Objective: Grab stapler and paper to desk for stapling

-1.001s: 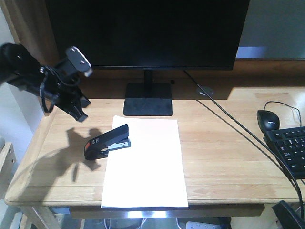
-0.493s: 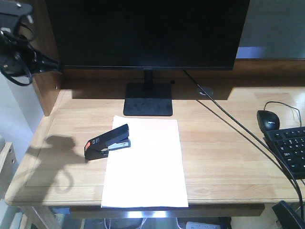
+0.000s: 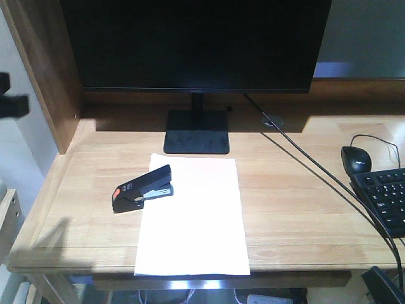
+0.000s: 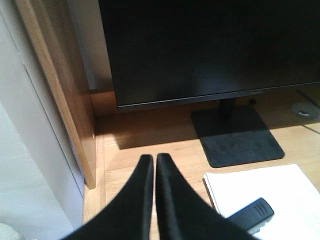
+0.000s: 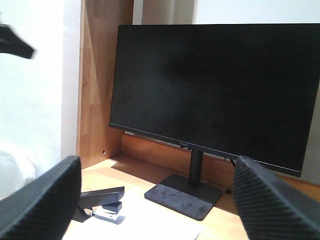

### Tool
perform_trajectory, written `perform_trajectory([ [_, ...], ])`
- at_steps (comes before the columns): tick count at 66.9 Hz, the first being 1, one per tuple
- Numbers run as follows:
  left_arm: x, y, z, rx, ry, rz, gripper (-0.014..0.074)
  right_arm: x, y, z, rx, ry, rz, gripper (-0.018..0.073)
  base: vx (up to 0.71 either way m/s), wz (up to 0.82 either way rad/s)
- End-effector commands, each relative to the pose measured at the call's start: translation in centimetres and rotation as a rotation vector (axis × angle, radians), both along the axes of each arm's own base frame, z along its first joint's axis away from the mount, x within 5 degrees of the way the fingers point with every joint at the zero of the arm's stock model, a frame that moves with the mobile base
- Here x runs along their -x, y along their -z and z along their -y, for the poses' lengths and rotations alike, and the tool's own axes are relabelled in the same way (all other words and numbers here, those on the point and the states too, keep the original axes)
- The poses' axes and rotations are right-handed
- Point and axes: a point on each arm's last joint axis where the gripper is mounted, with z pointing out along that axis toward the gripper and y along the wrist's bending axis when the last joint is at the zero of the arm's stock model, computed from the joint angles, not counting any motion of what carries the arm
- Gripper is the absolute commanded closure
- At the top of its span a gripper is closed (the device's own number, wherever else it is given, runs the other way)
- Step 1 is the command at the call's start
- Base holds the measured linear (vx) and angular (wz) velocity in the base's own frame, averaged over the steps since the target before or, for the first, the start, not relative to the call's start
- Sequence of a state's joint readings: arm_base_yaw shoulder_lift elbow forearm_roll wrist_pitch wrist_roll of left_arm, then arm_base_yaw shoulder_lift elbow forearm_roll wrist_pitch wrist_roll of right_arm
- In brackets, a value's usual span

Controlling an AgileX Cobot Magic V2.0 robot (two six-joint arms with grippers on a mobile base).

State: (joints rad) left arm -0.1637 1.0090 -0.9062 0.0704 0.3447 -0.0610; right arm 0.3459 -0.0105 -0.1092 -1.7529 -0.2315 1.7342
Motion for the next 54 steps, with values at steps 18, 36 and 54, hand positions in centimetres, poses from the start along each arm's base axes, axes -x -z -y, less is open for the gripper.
perform_trajectory([
  [18,9.9,3.7,-1.5,0.050,0.011,0.234,0.0603,0.2,-0.8,0.3,0.022,0.032,0.046,-0.0024,0.00,0.00],
  [36,15.2,7.7,-2.4,0.073,0.013,0.375,0.0603,0.2,-0.8,0.3,0.022,0.032,0.046,-0.0024,0.00,0.00],
  [54,16.9,9.4,-2.7,0.083,0.013,0.439,0.0603,0.2,-0.8,0.3,0.022,0.032,0.046,-0.0024,0.00,0.00],
])
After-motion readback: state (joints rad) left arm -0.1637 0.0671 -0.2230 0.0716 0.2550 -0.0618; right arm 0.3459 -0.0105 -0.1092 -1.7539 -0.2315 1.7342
